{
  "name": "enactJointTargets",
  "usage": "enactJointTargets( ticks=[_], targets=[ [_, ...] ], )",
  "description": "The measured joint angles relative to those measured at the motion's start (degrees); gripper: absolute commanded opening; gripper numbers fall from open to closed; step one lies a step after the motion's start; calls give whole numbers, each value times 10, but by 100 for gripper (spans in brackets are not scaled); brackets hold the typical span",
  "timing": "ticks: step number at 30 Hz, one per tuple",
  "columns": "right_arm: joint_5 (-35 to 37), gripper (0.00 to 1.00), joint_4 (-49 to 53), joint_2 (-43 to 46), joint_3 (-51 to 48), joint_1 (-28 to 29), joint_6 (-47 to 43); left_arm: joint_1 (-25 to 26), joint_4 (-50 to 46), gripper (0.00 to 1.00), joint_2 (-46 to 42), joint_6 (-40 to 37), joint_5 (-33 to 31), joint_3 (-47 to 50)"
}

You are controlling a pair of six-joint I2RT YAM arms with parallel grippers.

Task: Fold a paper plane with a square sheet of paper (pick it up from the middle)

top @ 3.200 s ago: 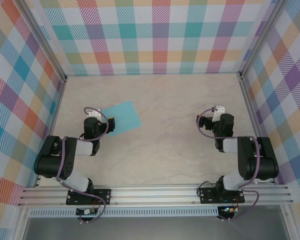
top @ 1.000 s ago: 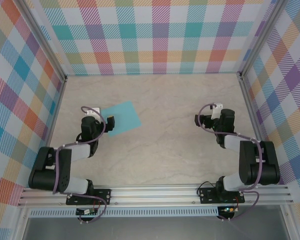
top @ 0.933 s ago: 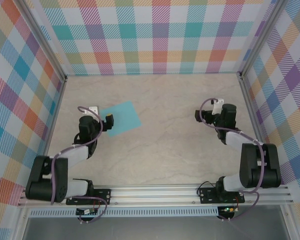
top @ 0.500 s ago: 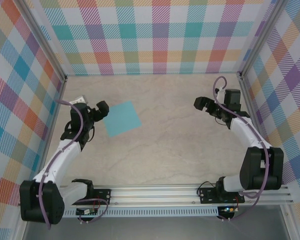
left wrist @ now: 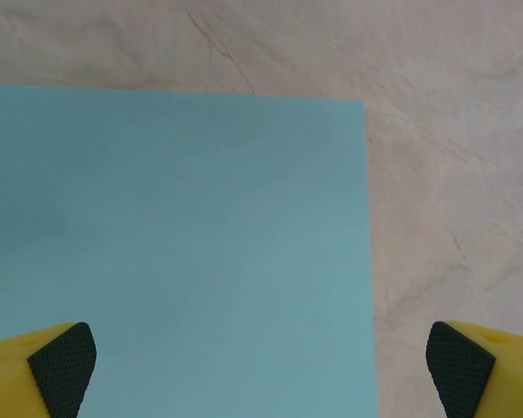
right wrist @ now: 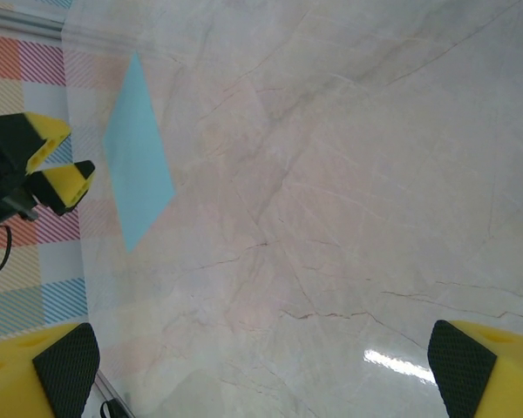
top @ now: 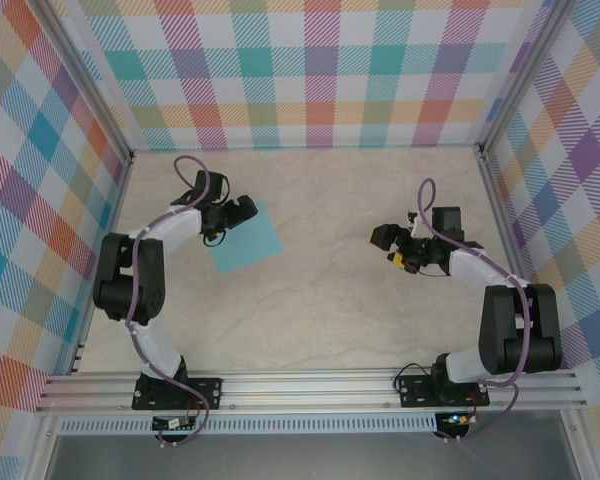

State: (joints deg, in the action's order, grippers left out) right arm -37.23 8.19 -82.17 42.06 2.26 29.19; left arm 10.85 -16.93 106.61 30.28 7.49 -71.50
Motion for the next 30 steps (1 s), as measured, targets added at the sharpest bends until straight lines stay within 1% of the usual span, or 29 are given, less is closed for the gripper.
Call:
enactJointTargets(
  ticks=[3,5,9,12,15,19,22,24,27,30],
  targets=[
    [-3,100,2,3,0,0,0,10,-20,100,52,6,0,-37],
    [-4,100,3,3,0,1,0,19,-30,100,70,10,-5,-46],
    [-3,100,12,5,0,1,-1,38,-37,100,73,23,-10,-54],
    [1,100,23,9,0,1,-5,61,-13,100,71,36,-15,-39],
    [7,100,34,12,0,1,-10,98,33,100,53,66,-28,-4],
    [10,100,42,14,0,1,-12,178,84,100,34,119,-47,34],
    [10,100,47,14,-1,4,-11,240,99,100,28,156,-51,42],
    [9,100,48,14,-1,10,-8,267,97,100,19,178,-50,48],
    [5,97,39,14,-5,29,9,282,66,100,-11,191,-62,58],
    [6,94,27,14,-11,64,34,276,20,100,-70,190,-103,64]
  ],
)
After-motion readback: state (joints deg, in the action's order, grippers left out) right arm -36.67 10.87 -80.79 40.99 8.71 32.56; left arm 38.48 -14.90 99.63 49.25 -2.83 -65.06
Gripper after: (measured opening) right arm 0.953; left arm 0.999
